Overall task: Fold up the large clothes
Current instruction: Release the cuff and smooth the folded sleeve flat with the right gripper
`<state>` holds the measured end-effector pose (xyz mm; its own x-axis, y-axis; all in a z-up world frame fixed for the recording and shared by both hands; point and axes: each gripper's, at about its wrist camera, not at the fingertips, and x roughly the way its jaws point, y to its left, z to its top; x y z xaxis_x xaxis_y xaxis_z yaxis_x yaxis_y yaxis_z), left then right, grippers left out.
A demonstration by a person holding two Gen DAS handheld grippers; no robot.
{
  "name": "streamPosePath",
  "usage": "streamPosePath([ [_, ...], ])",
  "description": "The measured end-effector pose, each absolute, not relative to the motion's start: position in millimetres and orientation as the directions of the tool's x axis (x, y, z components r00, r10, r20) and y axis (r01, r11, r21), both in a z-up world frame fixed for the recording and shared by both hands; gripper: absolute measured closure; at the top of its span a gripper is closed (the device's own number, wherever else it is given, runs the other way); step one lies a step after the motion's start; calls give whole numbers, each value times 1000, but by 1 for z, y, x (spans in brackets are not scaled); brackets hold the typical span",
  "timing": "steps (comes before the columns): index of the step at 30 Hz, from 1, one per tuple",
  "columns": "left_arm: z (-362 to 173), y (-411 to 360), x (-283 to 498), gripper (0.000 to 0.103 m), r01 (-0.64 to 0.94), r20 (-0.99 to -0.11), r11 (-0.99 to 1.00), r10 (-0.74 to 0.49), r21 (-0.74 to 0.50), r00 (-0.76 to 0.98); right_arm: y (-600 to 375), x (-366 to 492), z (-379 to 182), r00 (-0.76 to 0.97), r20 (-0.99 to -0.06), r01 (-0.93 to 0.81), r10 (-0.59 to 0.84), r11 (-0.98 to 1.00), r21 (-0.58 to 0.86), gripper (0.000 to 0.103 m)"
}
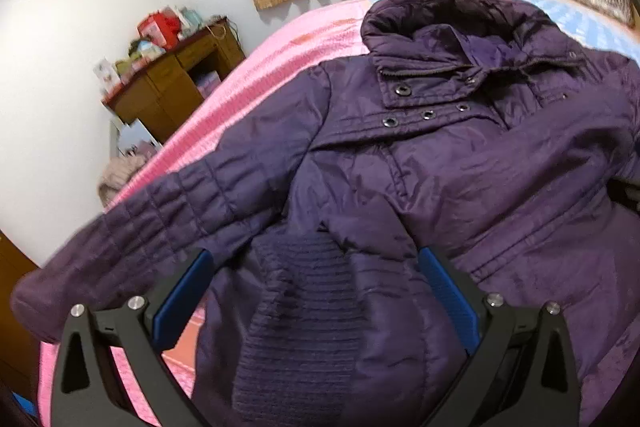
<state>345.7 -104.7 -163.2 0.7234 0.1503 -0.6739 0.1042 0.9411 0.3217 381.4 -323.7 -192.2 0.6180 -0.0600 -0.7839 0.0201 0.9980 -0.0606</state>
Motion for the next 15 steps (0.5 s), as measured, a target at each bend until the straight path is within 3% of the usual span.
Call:
streamPosePath([
  [9,-159,-100,350,0,120,-708,953,120,279,696,-316,384,-177,579,-801,35,-149,987,-159,15],
  [11,-145,-96,344,0,104,-709,962,111,252,696,-315,377,-153,637,-750,91,-179,983,-157,15],
  [15,-115,-92,326,0,81,-638,981,53,178,768,-293,384,-133,685,-729,-2,-4,1000,-8,14],
])
